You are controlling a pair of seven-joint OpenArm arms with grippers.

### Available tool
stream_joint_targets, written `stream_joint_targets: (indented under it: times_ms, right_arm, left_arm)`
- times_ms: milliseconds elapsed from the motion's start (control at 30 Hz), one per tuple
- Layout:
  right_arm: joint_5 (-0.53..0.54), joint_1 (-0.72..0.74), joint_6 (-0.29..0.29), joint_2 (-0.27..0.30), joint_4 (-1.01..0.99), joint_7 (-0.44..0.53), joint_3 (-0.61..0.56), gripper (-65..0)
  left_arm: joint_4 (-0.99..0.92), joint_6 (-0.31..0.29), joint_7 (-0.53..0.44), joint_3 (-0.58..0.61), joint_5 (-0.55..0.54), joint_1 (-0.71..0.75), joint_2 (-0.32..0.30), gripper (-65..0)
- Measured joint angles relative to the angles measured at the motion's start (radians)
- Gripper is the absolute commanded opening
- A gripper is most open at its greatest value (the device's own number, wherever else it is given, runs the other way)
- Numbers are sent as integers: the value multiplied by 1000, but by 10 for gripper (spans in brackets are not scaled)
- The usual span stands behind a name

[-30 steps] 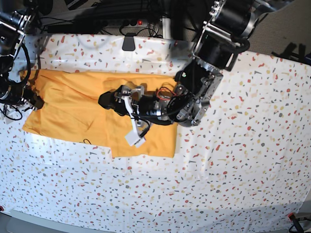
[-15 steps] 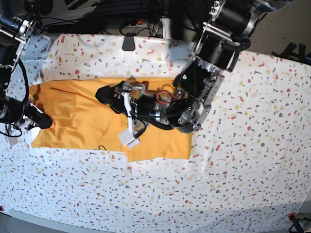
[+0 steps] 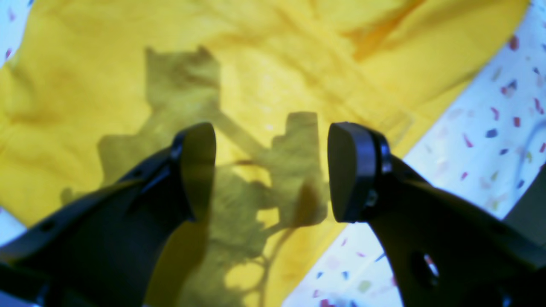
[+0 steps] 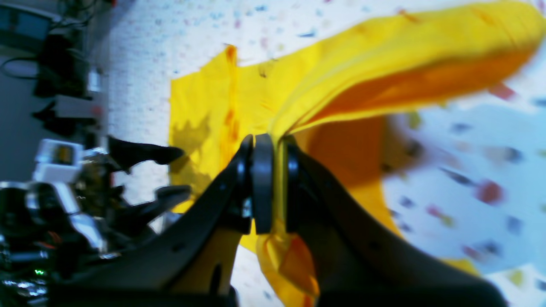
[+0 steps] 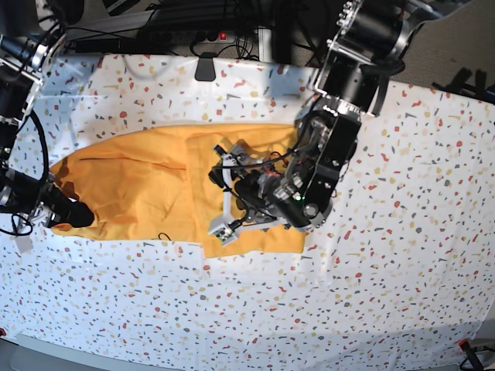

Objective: Fold the T-shirt properly
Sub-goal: 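Grasp the other strip end with the right gripper and lift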

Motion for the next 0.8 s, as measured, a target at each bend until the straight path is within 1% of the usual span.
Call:
stream_joint_targets:
  times_ms: [67,100,200,267,400,467,533,633,667,733,800]
  right_arm:
    - [3,17,0,-33,0,-26,-1,-650]
    - [3,23,0,-50,0,-39,-1,-650]
    - [1,43,0,-100,0,-46,-1,-650]
    - [0,58,0,-125,0,-47,0,-650]
    - [12,88,0,-180,0,-61,-7,-650]
    - [53,93,0,-210,0,-83,-28,-650]
    - [63,97,0,-236,0,-85,-58,-650]
    - [89,98,0,-280,1,-84,-110,-650]
    - [101,98,0,-296,1,-85,-126,-650]
    - [101,98,0,-328,1,-84,-151,-650]
    - [101,98,0,-365,1,-78,-169,-650]
  left_arm:
    - [0,23,-3,0,17,0,-23,-251]
    - [0,52,-7,0,31,0,-37,-251]
    - [0,172,-18,-1,98,0,-77,-251]
    - [0,218,-21,-1,121,0,-102,-251]
    - [0,238,-26,0,121,0,-138,-251]
    - [0,241,-26,0,122,1,-151,-251]
    - [0,246,-34,-1,126,5,-153,-251]
    - [0,246,-89,-1,123,31,-147,-251]
    - [0,246,-91,0,106,44,-146,-251]
    - [0,246,-116,0,102,70,-145,-251]
    - [3,246,-118,-1,95,87,-145,-251]
